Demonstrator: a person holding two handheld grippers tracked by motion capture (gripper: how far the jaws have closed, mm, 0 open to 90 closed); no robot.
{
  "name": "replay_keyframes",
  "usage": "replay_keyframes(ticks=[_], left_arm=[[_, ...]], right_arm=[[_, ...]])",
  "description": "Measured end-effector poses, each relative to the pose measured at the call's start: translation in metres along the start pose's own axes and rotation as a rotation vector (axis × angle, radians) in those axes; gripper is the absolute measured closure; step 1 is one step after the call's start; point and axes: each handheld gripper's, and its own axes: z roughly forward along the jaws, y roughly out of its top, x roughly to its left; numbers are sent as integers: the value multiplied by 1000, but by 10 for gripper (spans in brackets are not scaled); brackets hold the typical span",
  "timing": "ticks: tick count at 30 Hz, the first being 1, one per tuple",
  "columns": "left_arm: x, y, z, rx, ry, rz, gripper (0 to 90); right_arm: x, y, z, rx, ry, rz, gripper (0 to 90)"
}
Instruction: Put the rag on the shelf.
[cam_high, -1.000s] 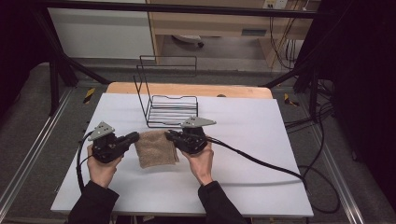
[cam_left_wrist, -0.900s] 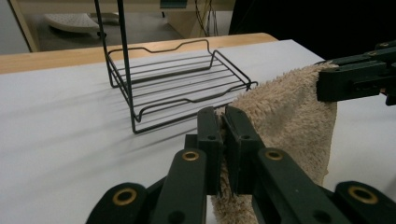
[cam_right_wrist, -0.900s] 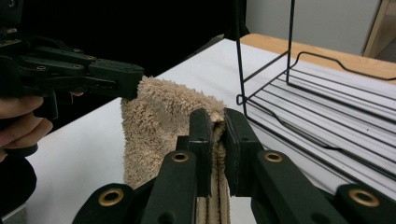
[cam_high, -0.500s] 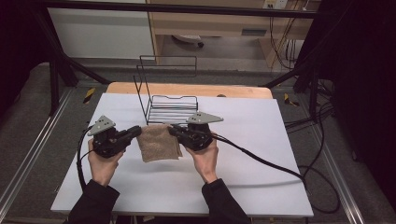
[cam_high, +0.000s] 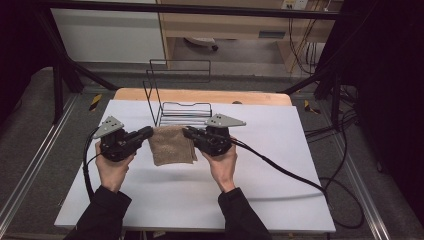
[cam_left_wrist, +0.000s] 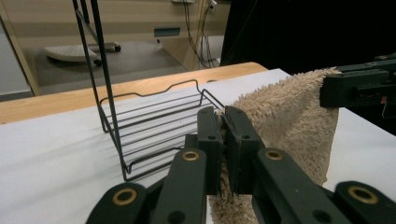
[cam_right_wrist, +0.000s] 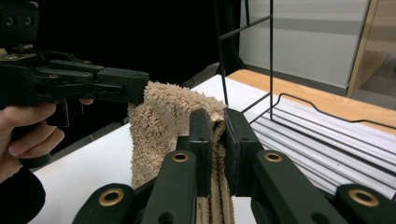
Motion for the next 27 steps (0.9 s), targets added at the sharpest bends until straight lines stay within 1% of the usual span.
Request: replay_keyframes(ticks=[3, 6, 13, 23, 27], left_arm=[[0, 3, 2, -10, -3, 4, 849], [-1, 8, 4, -18, 3, 3, 850], [0, 19, 5, -50, 9, 9, 850], [4, 36, 6, -104, -1, -5, 851], [3, 41, 8, -121, -6, -1, 852]], right_arm=[[-2, 4, -2, -14, -1, -5, 828], [-2, 8, -3, -23, -8, -15, 828], [-1, 20, -5, -46, -20, -42, 829], [-3, 35, -6, -88, -35, -55, 829], [-4, 40, -8, -102, -42, -60, 829]])
